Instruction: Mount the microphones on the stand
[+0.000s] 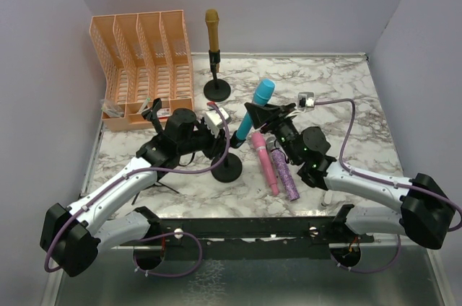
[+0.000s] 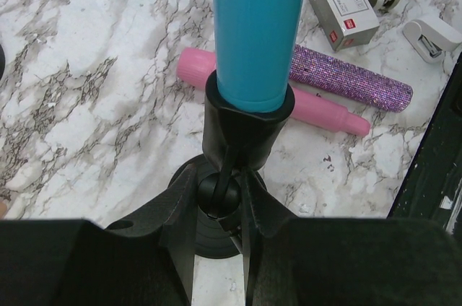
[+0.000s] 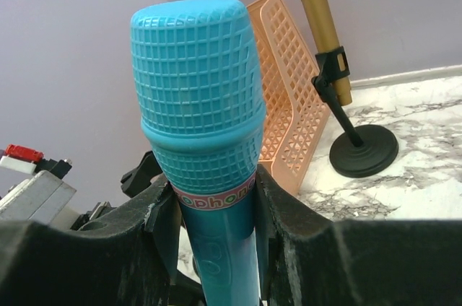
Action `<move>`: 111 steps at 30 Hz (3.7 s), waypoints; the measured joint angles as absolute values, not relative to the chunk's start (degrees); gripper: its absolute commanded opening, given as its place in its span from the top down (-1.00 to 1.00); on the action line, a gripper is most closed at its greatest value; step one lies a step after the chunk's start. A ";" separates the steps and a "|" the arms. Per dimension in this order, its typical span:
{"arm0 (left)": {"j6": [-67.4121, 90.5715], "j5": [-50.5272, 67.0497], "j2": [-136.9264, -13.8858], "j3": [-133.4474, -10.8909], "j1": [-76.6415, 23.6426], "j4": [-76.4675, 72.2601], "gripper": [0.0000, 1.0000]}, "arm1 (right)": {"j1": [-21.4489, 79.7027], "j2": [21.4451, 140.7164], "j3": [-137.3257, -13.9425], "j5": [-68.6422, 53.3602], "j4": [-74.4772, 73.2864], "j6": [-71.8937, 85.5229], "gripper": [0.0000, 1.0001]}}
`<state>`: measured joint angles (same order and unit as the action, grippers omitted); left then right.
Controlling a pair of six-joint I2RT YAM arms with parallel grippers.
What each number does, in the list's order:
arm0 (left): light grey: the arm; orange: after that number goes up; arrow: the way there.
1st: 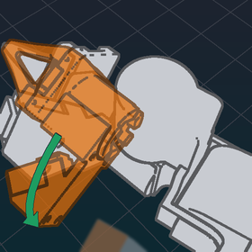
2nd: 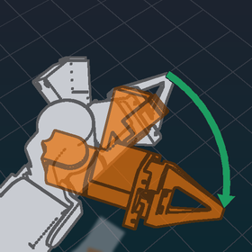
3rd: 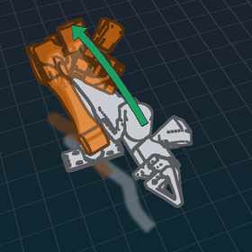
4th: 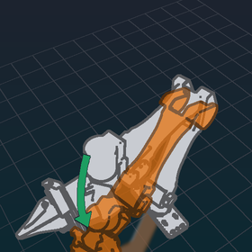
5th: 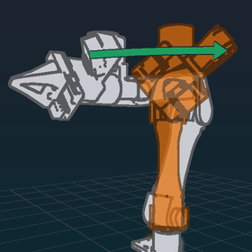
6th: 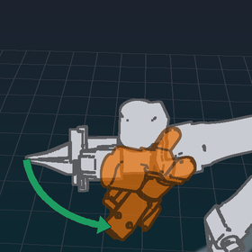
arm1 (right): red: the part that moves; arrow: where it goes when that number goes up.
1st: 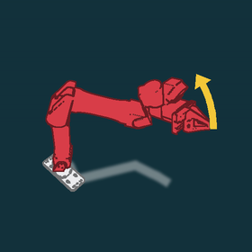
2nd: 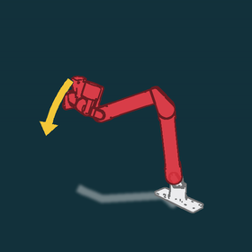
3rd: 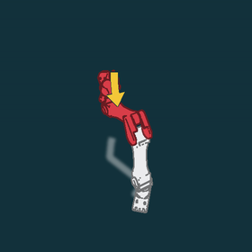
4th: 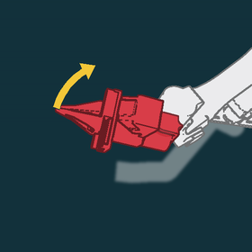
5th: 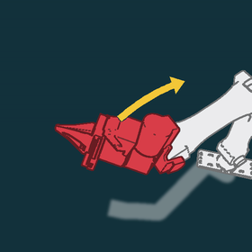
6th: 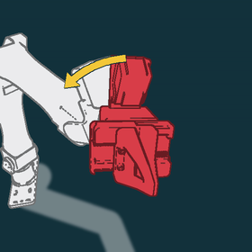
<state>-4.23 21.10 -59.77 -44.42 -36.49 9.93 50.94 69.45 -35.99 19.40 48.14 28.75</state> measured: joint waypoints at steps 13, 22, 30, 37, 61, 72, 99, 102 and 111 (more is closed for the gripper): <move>-2.55 19.84 -59.75 -43.81 -36.56 8.47 1.00 | 50.94 74.17 -28.71 14.87 68.03 23.81 0.99; -1.83 19.05 -59.64 -43.44 -36.53 7.49 1.00 | 50.85 79.61 -28.56 11.84 74.48 20.45 0.99; -0.56 18.57 -59.57 -43.00 -36.53 6.50 1.00 | 50.81 80.97 -28.58 11.40 75.94 17.98 0.99; 0.08 18.46 -59.40 -42.37 -36.53 5.30 1.00 | 50.81 82.50 -27.88 11.27 77.93 14.61 0.99; 1.72 17.39 -59.37 -41.91 -36.53 3.95 1.00 | 50.83 87.48 -28.64 11.16 82.43 13.23 0.99; 2.15 17.28 -59.48 -41.65 -36.49 3.11 1.00 | 51.18 88.14 -28.62 11.27 82.24 11.94 0.98; 3.88 14.35 -59.24 -40.45 -36.51 0.03 1.00 | 53.28 66.96 -36.49 14.92 28.45 22.13 -0.47; 3.92 13.34 -59.24 -40.45 -36.49 -0.19 1.00 | 53.28 61.49 -37.50 15.90 24.32 22.76 -0.48; 2.72 6.13 -64.82 -45.80 -36.47 -1.43 1.00 | 53.28 51.53 -36.34 18.79 18.98 25.06 -0.45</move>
<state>2.72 6.13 -64.82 -45.80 -36.47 -1.43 53.28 51.53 -36.34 18.79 18.98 25.06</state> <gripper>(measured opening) 0.255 0.734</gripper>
